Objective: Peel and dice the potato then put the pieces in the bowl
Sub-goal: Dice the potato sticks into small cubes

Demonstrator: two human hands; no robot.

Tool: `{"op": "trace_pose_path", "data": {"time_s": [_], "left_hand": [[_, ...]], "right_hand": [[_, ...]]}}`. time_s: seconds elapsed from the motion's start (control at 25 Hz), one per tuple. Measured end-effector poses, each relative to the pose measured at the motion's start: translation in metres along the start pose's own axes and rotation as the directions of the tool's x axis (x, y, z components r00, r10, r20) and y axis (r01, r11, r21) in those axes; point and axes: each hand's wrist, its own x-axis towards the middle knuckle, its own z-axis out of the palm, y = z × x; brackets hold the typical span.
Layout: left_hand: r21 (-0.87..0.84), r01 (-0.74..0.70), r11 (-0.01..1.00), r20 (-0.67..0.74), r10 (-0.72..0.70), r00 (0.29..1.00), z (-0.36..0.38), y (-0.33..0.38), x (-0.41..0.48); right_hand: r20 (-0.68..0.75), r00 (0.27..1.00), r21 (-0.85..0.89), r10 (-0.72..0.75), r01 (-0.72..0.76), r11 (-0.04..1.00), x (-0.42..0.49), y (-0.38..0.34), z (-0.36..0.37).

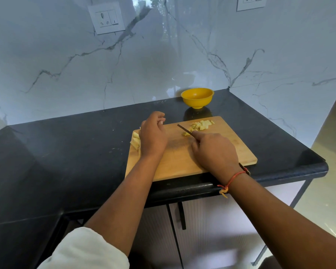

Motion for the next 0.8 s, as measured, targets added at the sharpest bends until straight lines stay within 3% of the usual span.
{"op": "trace_pose_path", "data": {"time_s": [0.16, 0.32, 0.44, 0.8], "left_hand": [[0.146, 0.066, 0.987, 0.210, -0.096, 0.973, -0.038, 0.006, 0.013], [0.431, -0.045, 0.901, 0.440, -0.166, 0.883, -0.056, 0.016, 0.009], [0.568, -0.152, 0.809, 0.446, -0.147, 0.883, -0.050, 0.016, 0.004], [0.433, -0.153, 0.888, 0.368, -0.019, 0.930, -0.030, 0.014, -0.009]], "right_hand": [[-0.016, 1.000, -0.022, -0.024, 0.023, 0.999, -0.001, -0.001, 0.002], [-0.014, 0.999, -0.021, -0.029, 0.028, 0.999, -0.002, -0.001, 0.000], [-0.008, 1.000, -0.030, -0.029, 0.029, 0.999, -0.002, -0.002, -0.001], [-0.006, 0.999, -0.025, -0.045, 0.045, 0.999, -0.004, -0.001, -0.001]]}}
